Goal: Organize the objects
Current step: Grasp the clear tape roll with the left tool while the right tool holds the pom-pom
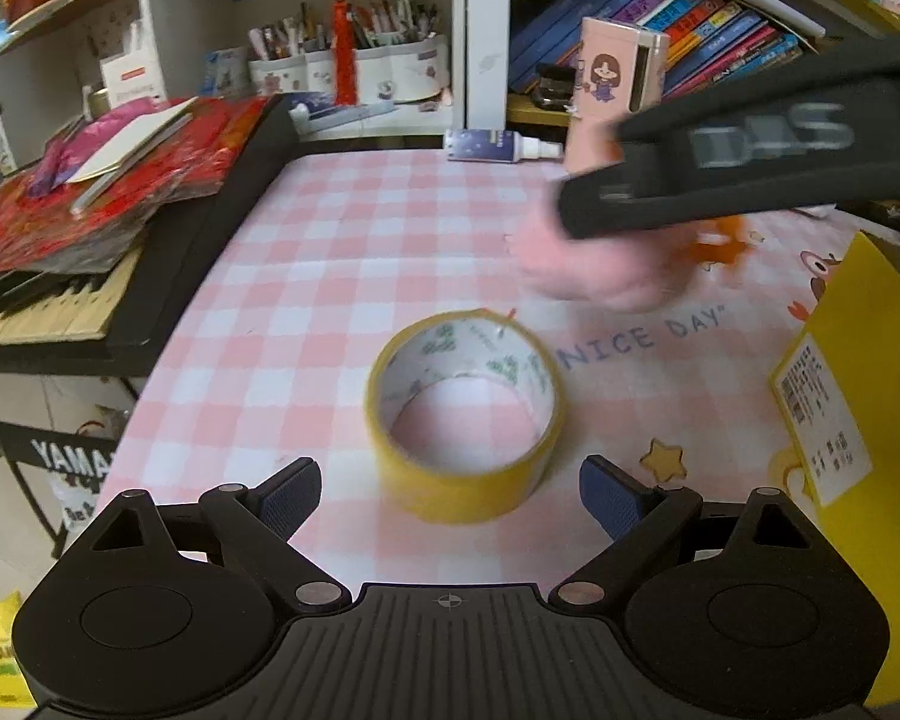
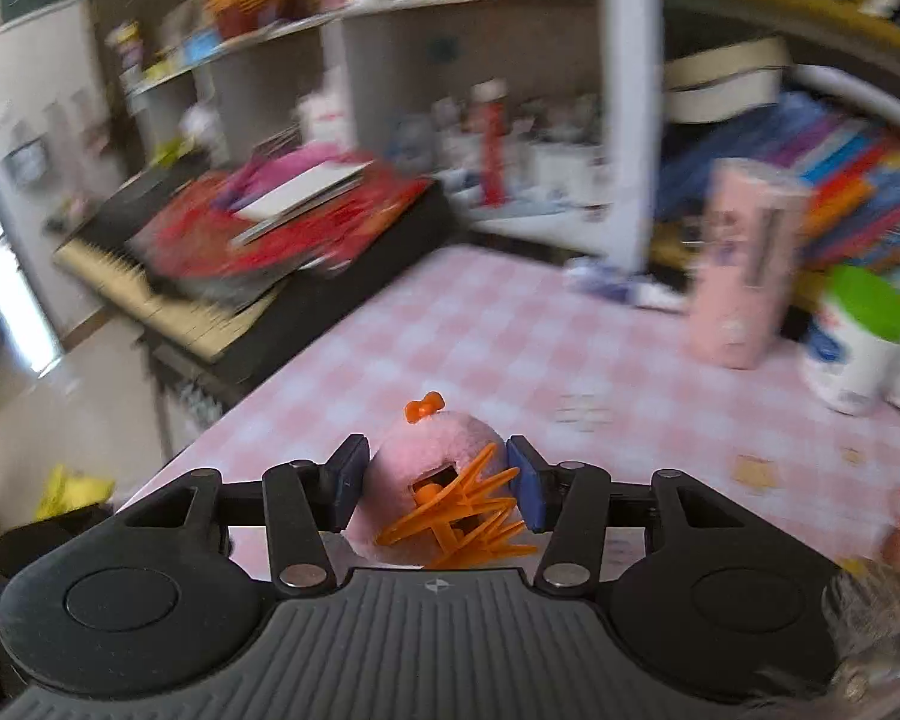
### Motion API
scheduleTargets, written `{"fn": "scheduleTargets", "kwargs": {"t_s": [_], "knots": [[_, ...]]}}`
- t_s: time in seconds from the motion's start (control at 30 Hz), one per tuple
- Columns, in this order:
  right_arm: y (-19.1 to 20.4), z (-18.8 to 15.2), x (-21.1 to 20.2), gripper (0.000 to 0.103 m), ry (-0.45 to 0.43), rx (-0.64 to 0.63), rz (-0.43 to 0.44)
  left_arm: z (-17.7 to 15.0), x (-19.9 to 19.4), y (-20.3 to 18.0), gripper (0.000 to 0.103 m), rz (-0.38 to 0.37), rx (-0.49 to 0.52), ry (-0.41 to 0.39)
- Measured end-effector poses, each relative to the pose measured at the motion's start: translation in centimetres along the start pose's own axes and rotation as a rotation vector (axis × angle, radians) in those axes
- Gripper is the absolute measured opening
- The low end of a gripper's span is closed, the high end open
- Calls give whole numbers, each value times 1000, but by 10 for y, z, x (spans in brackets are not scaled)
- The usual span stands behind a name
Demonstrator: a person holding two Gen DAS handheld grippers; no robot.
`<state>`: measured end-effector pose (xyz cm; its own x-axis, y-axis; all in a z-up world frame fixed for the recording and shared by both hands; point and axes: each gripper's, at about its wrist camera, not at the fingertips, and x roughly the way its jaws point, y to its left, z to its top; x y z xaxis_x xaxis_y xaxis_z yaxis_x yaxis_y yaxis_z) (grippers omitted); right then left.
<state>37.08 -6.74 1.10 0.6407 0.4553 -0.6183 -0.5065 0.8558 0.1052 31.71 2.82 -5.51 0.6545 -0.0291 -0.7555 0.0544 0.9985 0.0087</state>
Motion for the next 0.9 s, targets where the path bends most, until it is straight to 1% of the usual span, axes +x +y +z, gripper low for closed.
{"fn": "scheduleTargets", "kwargs": {"t_s": [0.07, 0.17, 0.23, 0.3, 0.33, 0.47, 0.57, 0.73, 0.9], "knots": [[-14, -1, -9, 47, 5, 52, -63, 5, 12, -4, 95, 8, 16, 9], [-28, -5, -17, 47, 25, 102, -112, 12, 29, -9, 95, 23, 37, 31], [-31, -9, -21, 47, 30, 107, -129, 15, 35, -11, 95, 32, 44, 32], [-31, -12, -23, 47, 34, 107, -144, 15, 40, -9, 92, 33, 39, 32], [-30, -13, -26, 47, 34, 108, -150, 15, 41, -9, 84, 33, 37, 32], [-28, -20, -35, 47, 30, 120, -169, 15, 38, -5, 83, 9, 50, 31], [-25, -26, -40, 47, 32, 120, -183, 12, 22, 2, 83, -1, 31, 9], [-15, -34, -51, 47, 45, 98, -189, 4, -26, 19, 83, -27, -17, -42], [1, -49, -68, 47, 62, 101, -167, -14, -76, 32, 83, -57, -56, -81]]}}
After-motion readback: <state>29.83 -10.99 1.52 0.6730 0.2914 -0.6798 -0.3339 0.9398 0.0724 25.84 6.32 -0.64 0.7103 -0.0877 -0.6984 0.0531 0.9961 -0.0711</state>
